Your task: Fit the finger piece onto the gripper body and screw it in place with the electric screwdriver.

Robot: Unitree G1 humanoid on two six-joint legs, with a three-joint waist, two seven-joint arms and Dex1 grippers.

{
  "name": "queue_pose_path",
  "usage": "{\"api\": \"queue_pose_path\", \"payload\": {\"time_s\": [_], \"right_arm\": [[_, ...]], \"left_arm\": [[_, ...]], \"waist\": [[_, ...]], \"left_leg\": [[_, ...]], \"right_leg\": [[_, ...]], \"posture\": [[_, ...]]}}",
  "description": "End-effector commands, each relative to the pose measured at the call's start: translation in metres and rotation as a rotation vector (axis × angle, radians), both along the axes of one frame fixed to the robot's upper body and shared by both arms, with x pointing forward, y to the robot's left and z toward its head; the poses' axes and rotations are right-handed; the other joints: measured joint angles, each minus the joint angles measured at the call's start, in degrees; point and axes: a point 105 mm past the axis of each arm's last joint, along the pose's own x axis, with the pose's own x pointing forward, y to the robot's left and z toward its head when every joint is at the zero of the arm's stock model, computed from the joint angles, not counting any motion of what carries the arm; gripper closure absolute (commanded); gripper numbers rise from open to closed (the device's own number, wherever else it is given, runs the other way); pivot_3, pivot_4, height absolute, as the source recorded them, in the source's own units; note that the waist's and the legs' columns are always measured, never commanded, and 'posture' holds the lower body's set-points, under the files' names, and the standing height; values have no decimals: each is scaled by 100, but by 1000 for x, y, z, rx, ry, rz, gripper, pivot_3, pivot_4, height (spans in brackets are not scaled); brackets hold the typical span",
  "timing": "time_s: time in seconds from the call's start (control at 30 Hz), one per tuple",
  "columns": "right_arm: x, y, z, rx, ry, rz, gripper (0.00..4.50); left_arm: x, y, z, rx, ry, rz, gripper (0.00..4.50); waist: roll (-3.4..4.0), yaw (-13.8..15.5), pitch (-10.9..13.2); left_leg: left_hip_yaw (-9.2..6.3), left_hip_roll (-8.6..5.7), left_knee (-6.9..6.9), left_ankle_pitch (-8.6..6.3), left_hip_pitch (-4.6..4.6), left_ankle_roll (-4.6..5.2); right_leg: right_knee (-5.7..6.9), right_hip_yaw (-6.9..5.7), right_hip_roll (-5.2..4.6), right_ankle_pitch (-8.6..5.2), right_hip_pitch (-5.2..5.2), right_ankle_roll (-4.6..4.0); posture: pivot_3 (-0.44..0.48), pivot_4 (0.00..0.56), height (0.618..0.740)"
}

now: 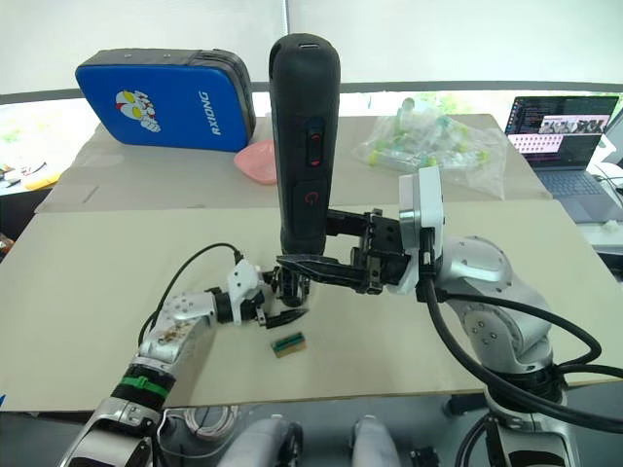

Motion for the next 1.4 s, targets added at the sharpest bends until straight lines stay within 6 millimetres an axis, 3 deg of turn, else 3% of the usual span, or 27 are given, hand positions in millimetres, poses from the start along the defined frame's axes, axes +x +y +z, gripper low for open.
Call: {"api": "queue_pose_path", "payload": {"time_s": [0.03, 0.07, 0.13, 0.27, 0.7, 1.03, 1.1, 1.2, 1.4], "right_arm": [[-10, -3, 15, 27, -85, -5, 2542], [-10, -2, 15, 26, -85, -6, 2542], [-10, -3, 14, 26, -85, -11, 2542], [-10, -4, 14, 24, -83, -18, 2542], [-12, -6, 10, 12, -68, -18, 2542], [-14, -6, 9, 9, -65, -15, 2542], [-14, -6, 9, 8, -63, -15, 2542], [-14, -6, 9, 8, -62, -13, 2542], [-15, -6, 9, 6, -57, -8, 2542]], "left_arm": [[4, -5, 5, 16, -22, 2, 30], [5, -4, 5, 28, -22, 7, 30], [5, -2, 4, 41, -3, 9, 539], [2, 6, 8, 55, 3, -33, 2157], [9, -2, 11, 79, 2, -254, 2137], [11, -2, 5, 92, 20, -269, 2137], [11, 0, 6, 83, 22, -257, 1107], [9, 5, 7, 78, 20, -249, 35], [-1, 28, 7, 79, 29, -216, 35]], "waist": [[0, -2, 0], [0, -3, 0], [0, -5, 0], [0, -23, 0], [-2, 0, 1], [-2, 23, 1], [-2, 22, 1], [-2, 12, 1], [-2, -45, 1]], "left_leg": [[0, 0, 0, 0, 0, 0], [0, 0, 0, 0, -2, 0], [0, 0, 0, 0, -2, 0], [0, 2, 0, 0, -2, 0], [1, -4, 6, -1, -15, 5], [1, -5, 11, -2, -17, 9], [1, -5, 12, -2, -17, 9], [1, -5, 12, -2, -17, 9], [1, -1, 11, -2, -15, 9]], "right_leg": [[0, 0, 1, 0, 0, 0], [0, 0, 4, 0, -1, 0], [1, 0, 15, 0, -2, 0], [1, 2, 17, 0, -2, 0], [0, -5, 25, 1, -8, 3], [0, -5, 24, 3, -6, 6], [0, -5, 25, 3, -6, 6], [1, -5, 26, 4, -6, 7], [4, 0, 28, 4, -8, 6]], "posture": [[0, 150, 740], [0, 150, 740], [0, 150, 740], [0, 150, 740], [0, 150, 740], [0, 150, 740], [0, 150, 740], [0, 150, 740], [0, 150, 740]]}}
